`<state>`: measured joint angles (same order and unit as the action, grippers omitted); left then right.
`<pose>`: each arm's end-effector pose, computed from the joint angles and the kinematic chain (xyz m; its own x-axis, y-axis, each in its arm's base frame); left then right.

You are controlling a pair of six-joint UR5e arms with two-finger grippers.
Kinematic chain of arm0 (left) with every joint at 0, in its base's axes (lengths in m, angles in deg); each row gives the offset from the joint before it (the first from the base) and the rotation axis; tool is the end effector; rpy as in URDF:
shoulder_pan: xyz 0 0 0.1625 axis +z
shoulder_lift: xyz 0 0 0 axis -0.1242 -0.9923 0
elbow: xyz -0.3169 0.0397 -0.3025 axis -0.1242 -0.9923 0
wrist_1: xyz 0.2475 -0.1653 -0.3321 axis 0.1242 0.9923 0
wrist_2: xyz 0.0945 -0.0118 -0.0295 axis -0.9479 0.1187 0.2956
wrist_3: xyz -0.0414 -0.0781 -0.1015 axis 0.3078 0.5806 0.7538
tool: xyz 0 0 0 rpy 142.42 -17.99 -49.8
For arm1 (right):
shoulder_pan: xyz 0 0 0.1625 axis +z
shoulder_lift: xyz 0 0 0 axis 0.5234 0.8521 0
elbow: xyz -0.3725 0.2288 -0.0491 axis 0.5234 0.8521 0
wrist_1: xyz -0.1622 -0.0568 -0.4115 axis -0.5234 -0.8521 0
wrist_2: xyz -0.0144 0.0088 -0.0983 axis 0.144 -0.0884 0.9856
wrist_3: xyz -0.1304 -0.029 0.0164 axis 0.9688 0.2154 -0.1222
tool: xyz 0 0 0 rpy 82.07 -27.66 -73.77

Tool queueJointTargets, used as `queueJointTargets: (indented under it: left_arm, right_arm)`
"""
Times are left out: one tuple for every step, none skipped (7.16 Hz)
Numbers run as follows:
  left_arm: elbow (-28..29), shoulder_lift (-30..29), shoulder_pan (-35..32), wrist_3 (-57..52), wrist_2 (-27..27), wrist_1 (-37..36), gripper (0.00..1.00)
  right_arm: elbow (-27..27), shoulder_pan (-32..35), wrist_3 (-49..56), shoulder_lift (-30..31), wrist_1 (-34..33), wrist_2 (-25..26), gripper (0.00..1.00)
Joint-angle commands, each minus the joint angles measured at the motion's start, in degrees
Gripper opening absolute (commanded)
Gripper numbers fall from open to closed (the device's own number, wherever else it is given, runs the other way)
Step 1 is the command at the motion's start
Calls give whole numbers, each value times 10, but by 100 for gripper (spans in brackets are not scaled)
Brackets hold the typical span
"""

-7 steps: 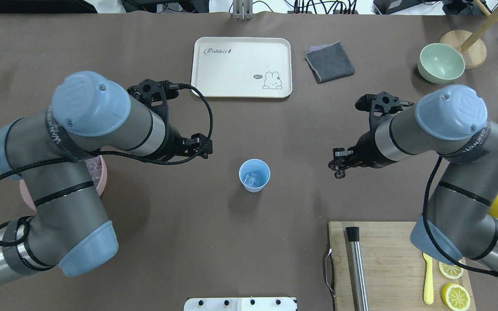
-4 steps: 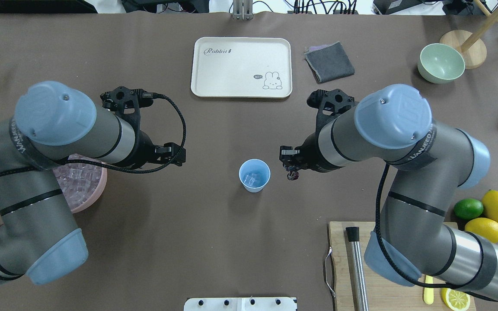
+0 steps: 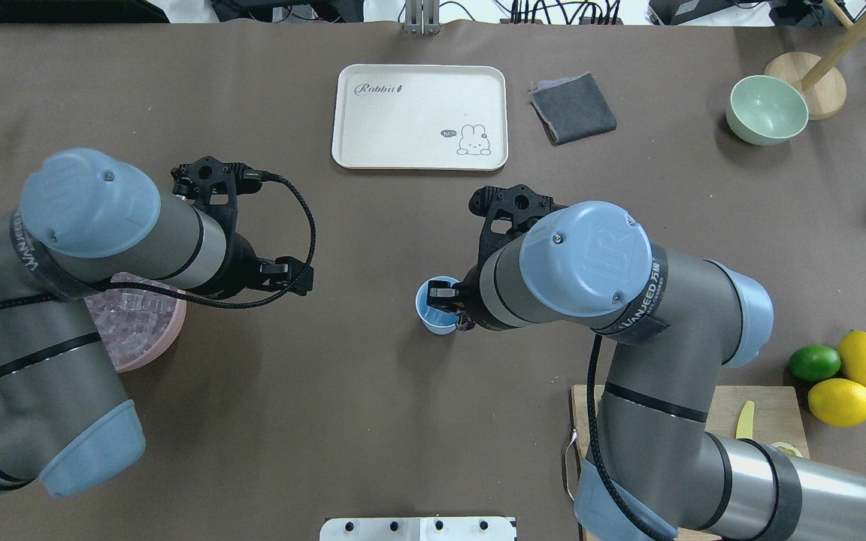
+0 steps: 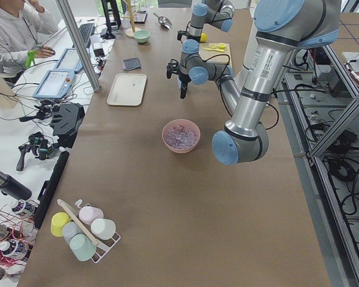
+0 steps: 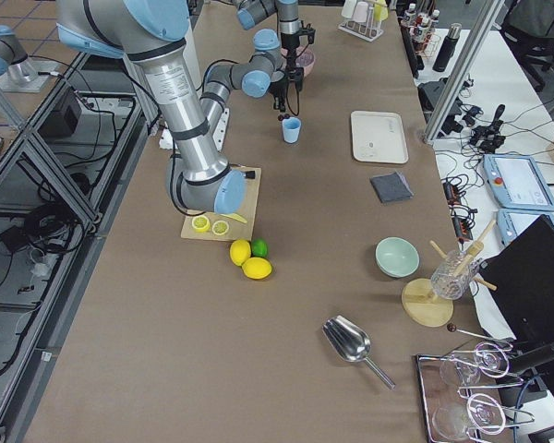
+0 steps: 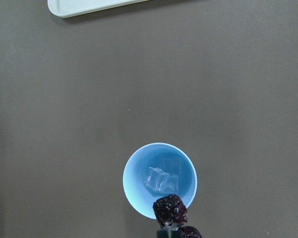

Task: Put ice and cherries in cup
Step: 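Move the cherry with the right gripper over the blue cup and release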

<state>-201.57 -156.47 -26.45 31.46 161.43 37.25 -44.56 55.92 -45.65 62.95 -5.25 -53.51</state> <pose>0.4598 -0.4118 0.2428 0.5859 0.0591 -0.8082 0.0777 0.9886 0.1287 -0.5384 -0.3649 0.1629 0.5404 0.0623 0.8391 -0.1880 0.9810 0.0483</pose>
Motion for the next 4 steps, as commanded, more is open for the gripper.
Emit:
queueJointTargets:
  left_arm:
    - [-2,3,0,-1,0,0,96]
    - [-6,4,-1,-1,0,0,96]
    - [-5,7,-2,-1,0,0,96]
    - [-2,6,-2,-2,0,0,96]
  right_arm:
    - [19,-11,-1,-21,-1,16,0]
    - [26,-7,-1,-31,-1,17,0]
    - [47,2,3,-47,1,17,0]
    - [61,4,5,-50,5,17,0]
